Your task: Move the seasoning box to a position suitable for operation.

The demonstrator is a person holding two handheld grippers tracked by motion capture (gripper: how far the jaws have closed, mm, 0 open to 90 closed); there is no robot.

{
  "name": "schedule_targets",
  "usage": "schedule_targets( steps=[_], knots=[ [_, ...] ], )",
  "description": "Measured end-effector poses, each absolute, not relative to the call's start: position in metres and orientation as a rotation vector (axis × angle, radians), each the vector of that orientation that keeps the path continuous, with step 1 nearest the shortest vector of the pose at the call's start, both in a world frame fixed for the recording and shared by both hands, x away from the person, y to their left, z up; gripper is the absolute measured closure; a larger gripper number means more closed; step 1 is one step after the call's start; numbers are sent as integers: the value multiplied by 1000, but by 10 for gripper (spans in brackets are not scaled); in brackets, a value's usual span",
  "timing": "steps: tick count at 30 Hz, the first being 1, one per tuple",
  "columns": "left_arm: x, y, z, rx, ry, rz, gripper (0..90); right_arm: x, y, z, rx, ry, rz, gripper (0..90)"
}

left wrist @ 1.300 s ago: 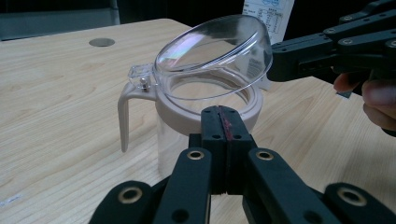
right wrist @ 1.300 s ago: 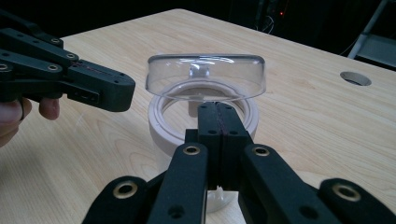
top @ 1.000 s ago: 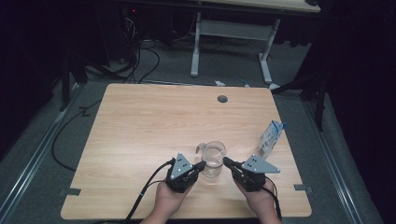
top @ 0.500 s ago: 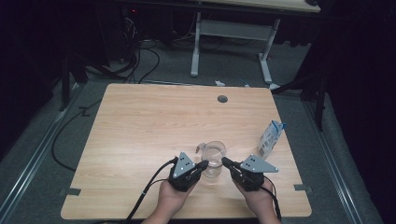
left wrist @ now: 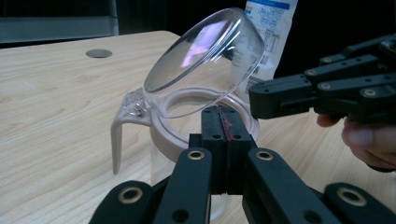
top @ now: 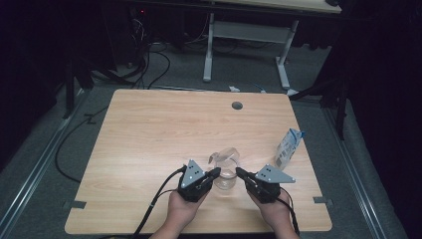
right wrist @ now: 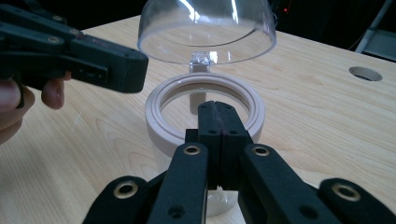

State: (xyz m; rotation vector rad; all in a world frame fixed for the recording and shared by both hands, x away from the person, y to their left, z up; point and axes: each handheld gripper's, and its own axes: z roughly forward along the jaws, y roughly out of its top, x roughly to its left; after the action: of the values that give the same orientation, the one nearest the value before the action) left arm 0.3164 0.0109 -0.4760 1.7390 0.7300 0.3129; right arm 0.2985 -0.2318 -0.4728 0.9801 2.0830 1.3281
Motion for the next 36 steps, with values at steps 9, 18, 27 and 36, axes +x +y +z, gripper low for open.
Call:
schedule_targets(
  steps=[9, 18, 27, 36],
  knots=[
    [321, 15, -474, 1713, 752, 326, 900, 298, -232, -474, 972, 2083, 1325, 900],
    [325, 19, -472, 1687, 775, 335, 900, 298, -233, -474, 965, 2082, 1329, 900],
    [329, 23, -472, 1681, 792, 353, 899, 297, -232, -475, 963, 2080, 1325, 900],
    [335, 29, -474, 1684, 818, 378, 899, 297, -232, -475, 960, 2080, 1324, 900]
  ],
)
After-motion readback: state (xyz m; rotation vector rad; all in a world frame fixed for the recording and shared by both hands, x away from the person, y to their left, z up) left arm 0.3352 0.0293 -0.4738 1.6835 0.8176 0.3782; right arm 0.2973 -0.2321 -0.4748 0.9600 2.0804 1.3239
